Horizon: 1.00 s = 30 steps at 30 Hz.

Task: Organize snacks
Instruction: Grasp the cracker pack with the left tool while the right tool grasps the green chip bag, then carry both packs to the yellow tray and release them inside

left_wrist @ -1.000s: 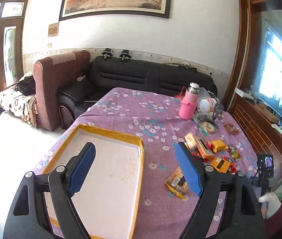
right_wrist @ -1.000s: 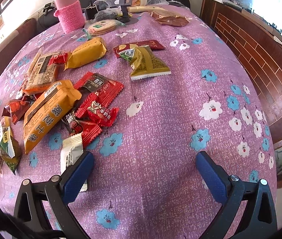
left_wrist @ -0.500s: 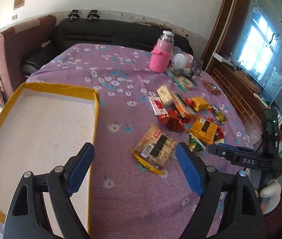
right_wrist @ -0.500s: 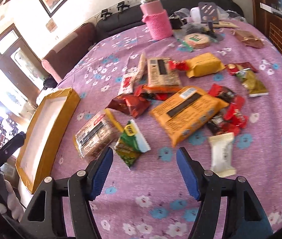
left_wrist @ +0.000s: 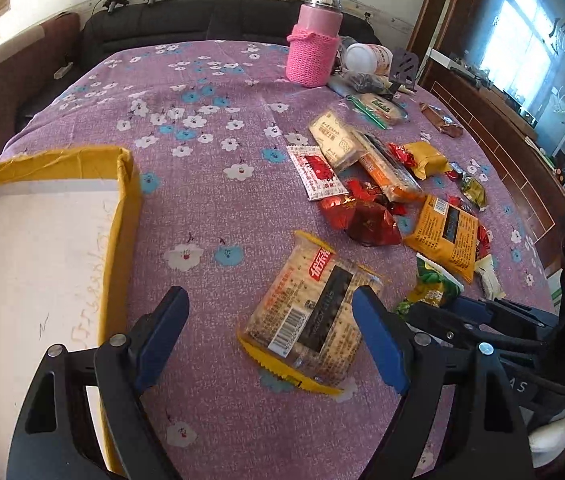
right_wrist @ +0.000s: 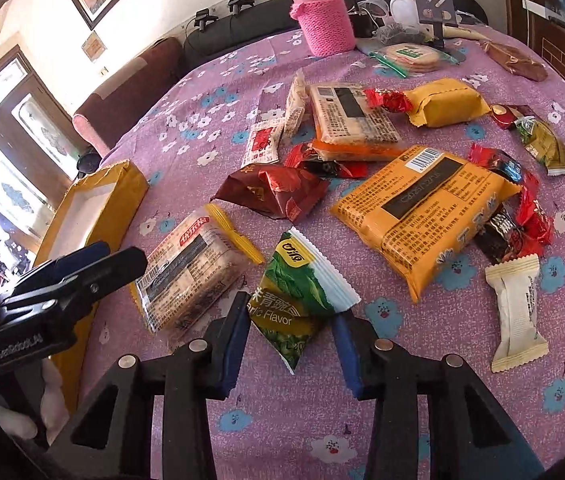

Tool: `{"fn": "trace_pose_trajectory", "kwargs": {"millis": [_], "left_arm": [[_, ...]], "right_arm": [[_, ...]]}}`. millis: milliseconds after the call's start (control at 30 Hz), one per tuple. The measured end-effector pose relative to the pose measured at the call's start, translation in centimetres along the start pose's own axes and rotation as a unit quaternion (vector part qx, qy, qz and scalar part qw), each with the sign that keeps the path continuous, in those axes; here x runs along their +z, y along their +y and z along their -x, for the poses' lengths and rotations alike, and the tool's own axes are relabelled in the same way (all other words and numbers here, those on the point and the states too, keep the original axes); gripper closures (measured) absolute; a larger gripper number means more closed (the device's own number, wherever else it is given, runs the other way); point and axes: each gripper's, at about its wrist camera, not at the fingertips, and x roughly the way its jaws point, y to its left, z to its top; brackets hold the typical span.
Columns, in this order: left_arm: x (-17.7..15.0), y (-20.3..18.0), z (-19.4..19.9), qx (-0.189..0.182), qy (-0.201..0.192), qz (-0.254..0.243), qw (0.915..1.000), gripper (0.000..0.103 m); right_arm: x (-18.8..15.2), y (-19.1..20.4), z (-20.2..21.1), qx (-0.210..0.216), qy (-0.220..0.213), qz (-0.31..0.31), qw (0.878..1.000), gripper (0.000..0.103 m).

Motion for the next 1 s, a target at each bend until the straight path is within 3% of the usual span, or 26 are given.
{"fn": "trace_pose_trajectory", "kwargs": {"millis": [300,467,633,833,900,1000], "left_arm": [[0.3,-2.9,-2.8,-0.037,0.050,-0.096,0.9934,0.019],[-0.6,-4.1,-4.3,0.020,0.074,-0.125,0.9893,0.017],[-0.4,-2.9,-3.6,0.010,0.059,-0.068,0.9959,0.034],[-1.0,-0.8,2.6,-0.026,0.001,0.010,0.9996,0.034],[-1.5,1.0,6.0,-0.020,-0.027,0.033,0.9989,0.034],[-2.7,4.8,10.7,0.019,-0.062,0.068,0.9955,0.033]], "right_arm": [[-0.8,-1.5,1.4,0.025,-0.002,-0.023,0.999,0.061],[-1.0,-1.3,2.3,0.034,-0.010,-0.020,0.999,0.061],[-1.2,-1.0,3.7,0.037,-0.023,-0.010,0.999,0.061],[-0.9,1.1,6.1,0.046,-0.037,0.016,0.998,0.062],[-0.5,2.8,7.0,0.059,-0.041,0.032,0.997,0.062],[0.4,6.6,7.8,0.092,-0.039,0.063,0.993,0.062]]}}
